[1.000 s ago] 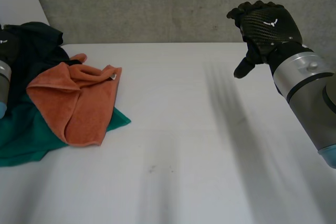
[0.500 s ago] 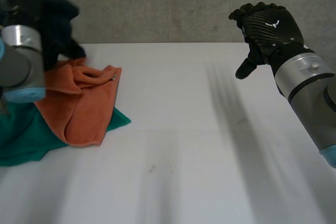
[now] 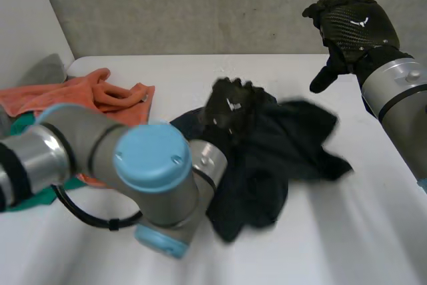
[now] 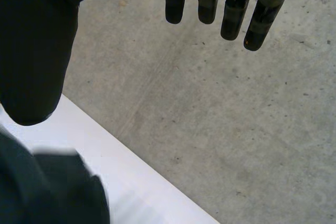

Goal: Fold the laundry.

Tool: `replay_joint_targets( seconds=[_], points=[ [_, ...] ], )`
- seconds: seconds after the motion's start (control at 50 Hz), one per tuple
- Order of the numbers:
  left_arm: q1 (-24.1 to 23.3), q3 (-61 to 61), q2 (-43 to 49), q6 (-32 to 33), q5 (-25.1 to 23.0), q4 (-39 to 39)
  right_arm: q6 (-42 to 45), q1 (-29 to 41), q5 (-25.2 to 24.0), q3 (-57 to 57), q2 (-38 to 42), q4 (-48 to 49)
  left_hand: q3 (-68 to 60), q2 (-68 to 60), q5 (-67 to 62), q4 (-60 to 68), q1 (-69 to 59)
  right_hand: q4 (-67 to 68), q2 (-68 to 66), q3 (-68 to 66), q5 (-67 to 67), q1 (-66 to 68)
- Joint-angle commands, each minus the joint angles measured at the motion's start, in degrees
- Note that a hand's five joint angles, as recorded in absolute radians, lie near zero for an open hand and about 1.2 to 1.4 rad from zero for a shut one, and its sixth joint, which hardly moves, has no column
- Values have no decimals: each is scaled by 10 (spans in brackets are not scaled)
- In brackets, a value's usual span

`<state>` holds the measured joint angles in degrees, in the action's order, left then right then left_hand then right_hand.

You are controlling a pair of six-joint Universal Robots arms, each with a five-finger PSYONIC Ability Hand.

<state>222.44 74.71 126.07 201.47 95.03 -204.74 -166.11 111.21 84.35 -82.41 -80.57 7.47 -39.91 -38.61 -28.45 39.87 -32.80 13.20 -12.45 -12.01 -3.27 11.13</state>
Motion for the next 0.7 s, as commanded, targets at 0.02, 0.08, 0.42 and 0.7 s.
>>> replay_joint_targets(
  seconds=[0.02, 0.08, 0.42, 0.7],
  points=[
    [-13, 32, -27, -26, -27, 21, 3, 1, -4, -1, 16, -2, 299, 286, 284, -299, 228, -32, 24, 20, 33, -11],
    [4, 51, -83, -20, -27, 34, 15, 3, -5, -1, 29, -6, 299, 286, 284, -299, 228, -32, 24, 20, 33, -11],
    [236, 152, -77, 177, -34, 113, 31, 11, -30, 1, 46, -42, 201, 188, 186, -201, 130, -32, 24, 20, 33, -11],
    [291, 118, 17, 274, -36, 87, 51, 11, -30, 0, 53, -42, 30, 17, 15, -29, -41, -32, 24, 20, 33, -11]
  ],
)
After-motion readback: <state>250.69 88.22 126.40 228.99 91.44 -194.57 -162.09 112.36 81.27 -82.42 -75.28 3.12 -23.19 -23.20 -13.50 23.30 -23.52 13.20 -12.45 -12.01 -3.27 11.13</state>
